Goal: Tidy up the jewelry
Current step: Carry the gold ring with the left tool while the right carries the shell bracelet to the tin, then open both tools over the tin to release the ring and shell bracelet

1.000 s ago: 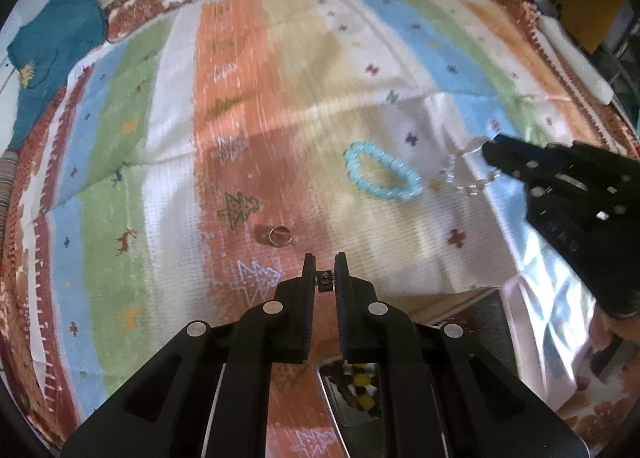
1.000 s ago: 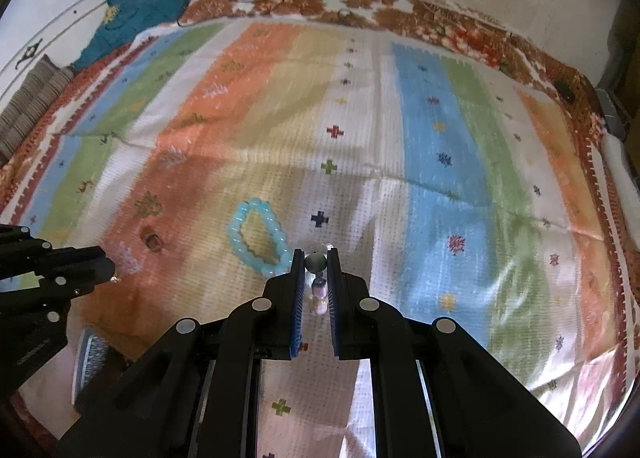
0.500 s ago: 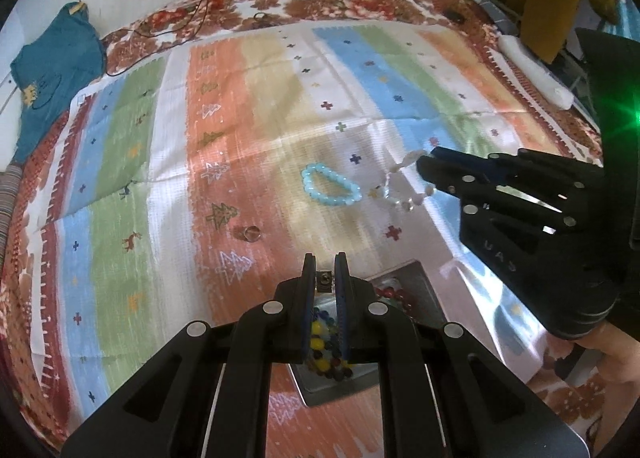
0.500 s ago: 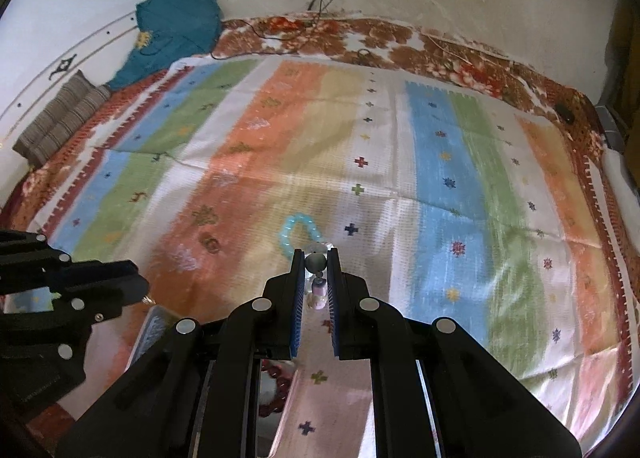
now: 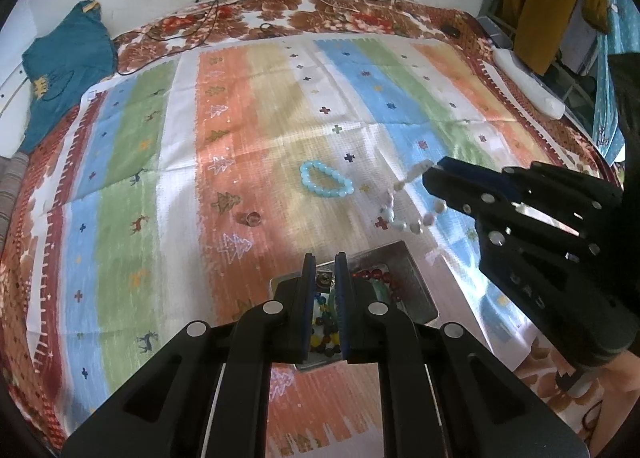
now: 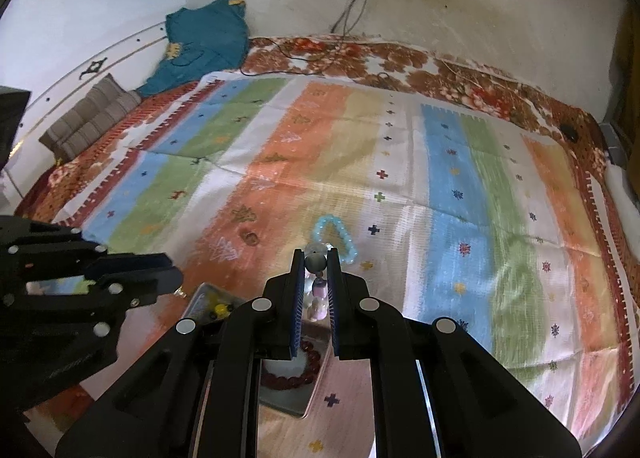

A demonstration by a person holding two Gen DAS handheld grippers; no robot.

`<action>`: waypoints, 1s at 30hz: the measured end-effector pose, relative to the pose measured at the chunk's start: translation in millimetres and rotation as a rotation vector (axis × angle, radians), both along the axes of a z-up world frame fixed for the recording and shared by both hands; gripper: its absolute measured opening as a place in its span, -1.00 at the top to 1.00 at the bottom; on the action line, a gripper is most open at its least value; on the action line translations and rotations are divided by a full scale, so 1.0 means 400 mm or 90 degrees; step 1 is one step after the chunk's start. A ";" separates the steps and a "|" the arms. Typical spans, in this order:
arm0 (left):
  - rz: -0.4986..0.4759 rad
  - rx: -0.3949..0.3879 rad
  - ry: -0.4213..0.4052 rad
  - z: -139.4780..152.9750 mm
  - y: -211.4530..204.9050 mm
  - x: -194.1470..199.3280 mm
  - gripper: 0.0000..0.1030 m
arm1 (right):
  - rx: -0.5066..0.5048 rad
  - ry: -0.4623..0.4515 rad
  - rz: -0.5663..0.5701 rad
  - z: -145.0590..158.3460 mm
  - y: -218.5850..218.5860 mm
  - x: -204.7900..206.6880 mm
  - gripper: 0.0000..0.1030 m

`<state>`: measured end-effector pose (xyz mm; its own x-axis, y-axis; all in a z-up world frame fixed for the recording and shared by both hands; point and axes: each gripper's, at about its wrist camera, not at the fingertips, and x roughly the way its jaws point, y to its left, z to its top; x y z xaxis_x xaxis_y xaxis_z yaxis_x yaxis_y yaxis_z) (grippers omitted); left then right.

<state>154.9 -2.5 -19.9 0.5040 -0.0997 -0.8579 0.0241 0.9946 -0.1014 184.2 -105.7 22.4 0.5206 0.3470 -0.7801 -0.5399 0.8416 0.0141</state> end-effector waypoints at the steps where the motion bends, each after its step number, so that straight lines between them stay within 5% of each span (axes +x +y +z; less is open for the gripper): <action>1: 0.002 0.001 -0.001 0.000 0.001 -0.007 0.82 | 0.000 -0.001 0.002 0.000 0.000 -0.008 0.77; 15: -0.003 0.002 0.005 -0.005 -0.015 -0.049 0.80 | 0.003 0.032 0.017 -0.026 -0.015 -0.072 0.77; 19: 0.024 -0.006 0.016 -0.013 0.004 -0.045 0.56 | -0.015 0.040 0.003 -0.043 -0.021 -0.058 0.74; 30: 0.082 0.016 0.036 -0.051 0.068 -0.018 0.13 | -0.035 0.050 -0.027 -0.074 -0.027 -0.017 0.22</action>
<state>147.8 24.9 -40.4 0.4622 -0.0148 -0.8866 -0.1093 0.9913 -0.0735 177.4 -116.7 -7.3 0.4703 0.2815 -0.8364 -0.5031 0.8642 0.0079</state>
